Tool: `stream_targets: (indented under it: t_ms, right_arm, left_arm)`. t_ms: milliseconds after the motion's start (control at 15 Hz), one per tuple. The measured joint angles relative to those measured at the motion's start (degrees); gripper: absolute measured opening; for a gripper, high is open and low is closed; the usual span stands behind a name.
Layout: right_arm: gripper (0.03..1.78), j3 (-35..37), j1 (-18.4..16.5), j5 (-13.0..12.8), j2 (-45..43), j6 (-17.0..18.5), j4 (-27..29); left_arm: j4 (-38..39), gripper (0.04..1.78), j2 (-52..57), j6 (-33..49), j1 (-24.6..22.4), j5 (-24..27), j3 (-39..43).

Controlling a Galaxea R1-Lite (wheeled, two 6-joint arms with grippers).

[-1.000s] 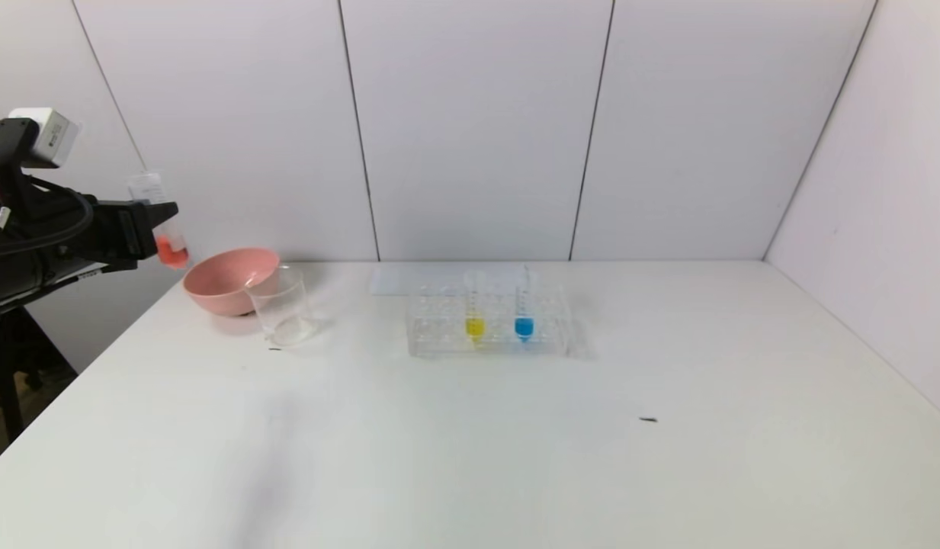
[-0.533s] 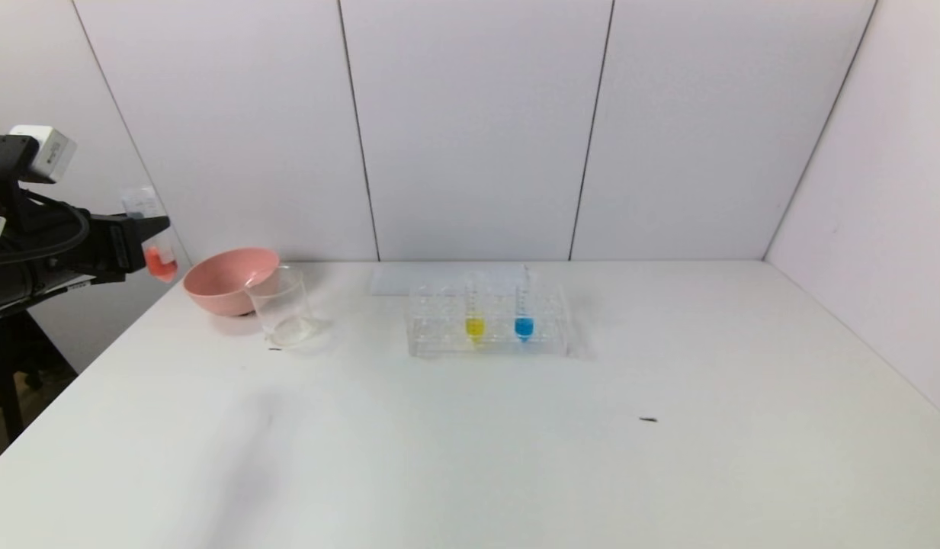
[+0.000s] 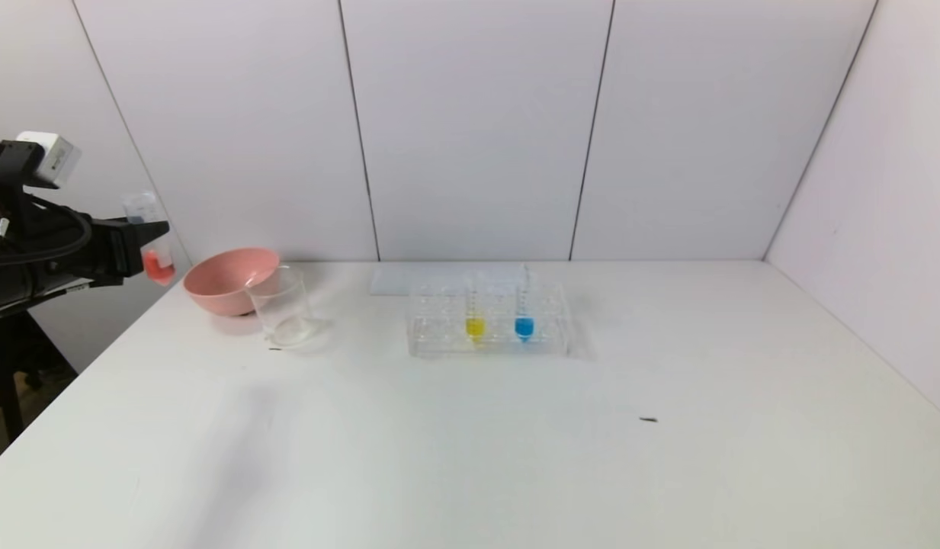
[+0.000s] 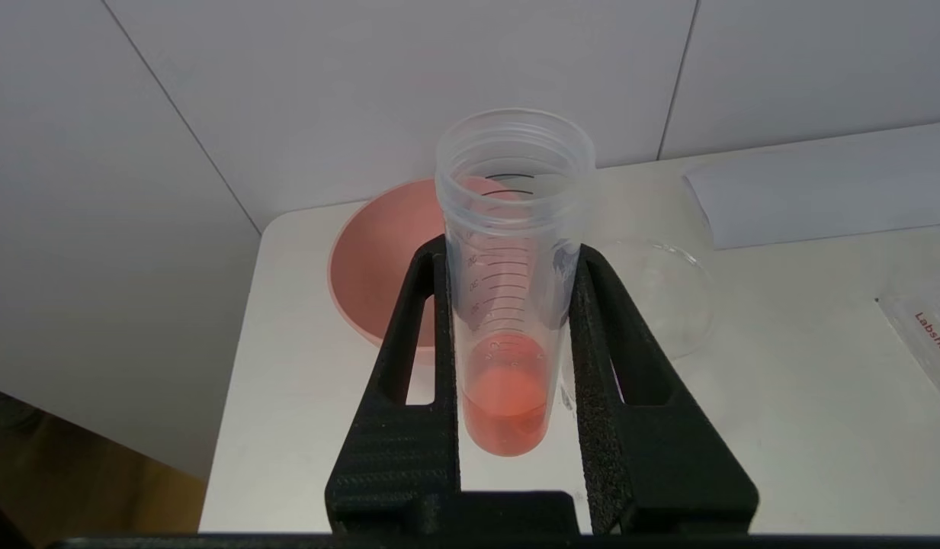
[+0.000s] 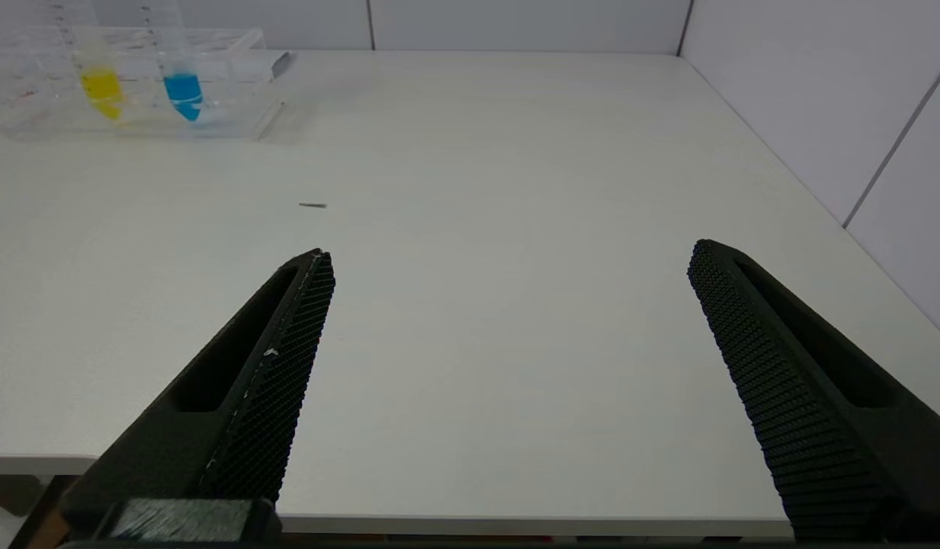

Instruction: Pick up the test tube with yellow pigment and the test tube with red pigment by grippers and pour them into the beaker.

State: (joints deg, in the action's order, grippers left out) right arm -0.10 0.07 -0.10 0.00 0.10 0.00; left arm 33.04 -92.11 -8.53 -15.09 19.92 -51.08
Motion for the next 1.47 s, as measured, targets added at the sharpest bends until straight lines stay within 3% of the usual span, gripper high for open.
stream_targets:
  t_ms: [467, 1067, 1467]
  right_arm:
    - [1.70, 0.0, 0.0, 0.0, 0.0, 0.0, 0.0]
    - [1.70, 0.0, 0.0, 0.0, 0.0, 0.0, 0.0]
    - [1.70, 0.0, 0.0, 0.0, 0.0, 0.0, 0.0]
  left_arm:
    - [-4.8, 0.45, -2.3, -8.3, 0.4, 0.0, -1.6]
    - [-27.0, 0.45, -3.2, -27.3, -0.2, -0.1, -12.4]
    - [-29.3, 0.45, -4.3, -31.0, 0.1, -0.1, -16.0]
